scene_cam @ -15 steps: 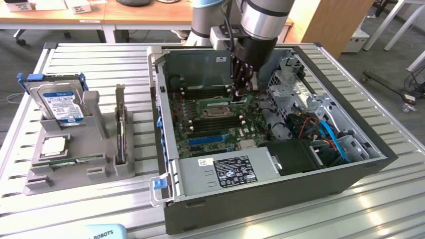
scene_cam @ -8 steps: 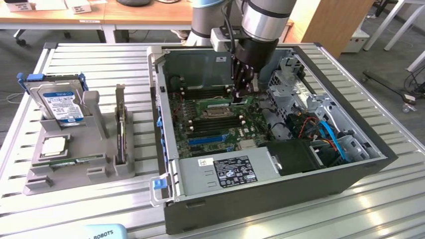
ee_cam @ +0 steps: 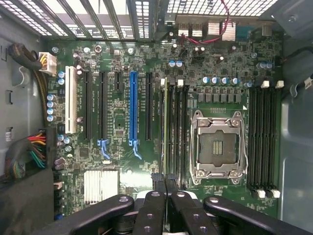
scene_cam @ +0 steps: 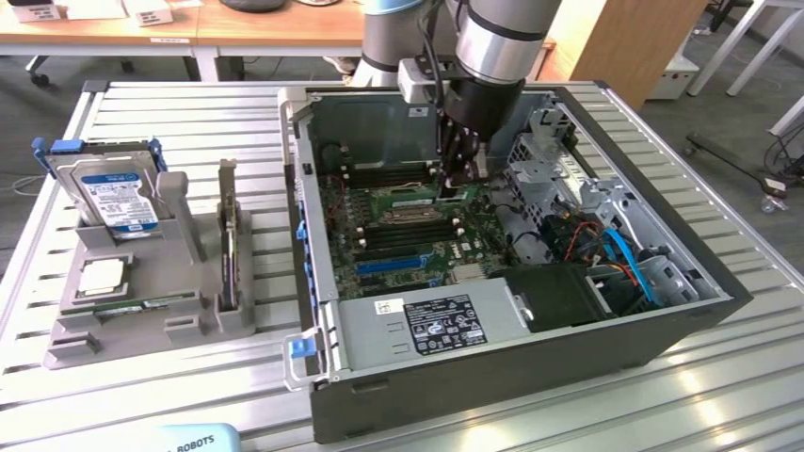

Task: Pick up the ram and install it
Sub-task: 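Insert the ram into the slot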

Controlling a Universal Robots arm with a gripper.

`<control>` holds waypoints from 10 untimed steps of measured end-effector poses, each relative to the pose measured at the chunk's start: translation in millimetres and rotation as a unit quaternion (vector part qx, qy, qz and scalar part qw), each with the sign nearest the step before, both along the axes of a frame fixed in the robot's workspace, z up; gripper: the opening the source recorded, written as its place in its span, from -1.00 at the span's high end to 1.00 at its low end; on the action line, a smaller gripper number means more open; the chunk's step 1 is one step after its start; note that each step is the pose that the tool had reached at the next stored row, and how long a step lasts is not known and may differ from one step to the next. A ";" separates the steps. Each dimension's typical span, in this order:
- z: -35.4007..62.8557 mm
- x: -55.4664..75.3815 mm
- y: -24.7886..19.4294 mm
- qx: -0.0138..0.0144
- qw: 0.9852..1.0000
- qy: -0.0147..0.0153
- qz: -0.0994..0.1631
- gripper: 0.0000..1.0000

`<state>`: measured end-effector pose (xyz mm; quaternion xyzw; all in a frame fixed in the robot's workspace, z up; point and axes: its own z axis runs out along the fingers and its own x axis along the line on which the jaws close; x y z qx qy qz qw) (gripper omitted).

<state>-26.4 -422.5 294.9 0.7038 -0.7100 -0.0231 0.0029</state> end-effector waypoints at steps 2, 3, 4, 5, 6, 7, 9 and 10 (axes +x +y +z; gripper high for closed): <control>-2.8 0.0 0.0 0.000 1.000 0.000 0.000 0.76; -4.2 0.0 0.0 0.000 1.000 0.000 0.000 0.76; -5.6 0.0 0.0 0.000 1.000 0.000 0.000 0.76; -7.0 0.0 0.0 0.000 1.000 0.000 0.000 0.76; -8.4 0.0 0.0 0.000 1.000 0.000 0.000 0.76; -9.8 0.0 0.0 0.000 1.000 0.000 0.000 0.76; -12.4 0.0 0.0 0.000 1.000 0.000 0.000 0.76; -13.5 0.0 0.0 0.000 1.000 0.000 0.000 0.76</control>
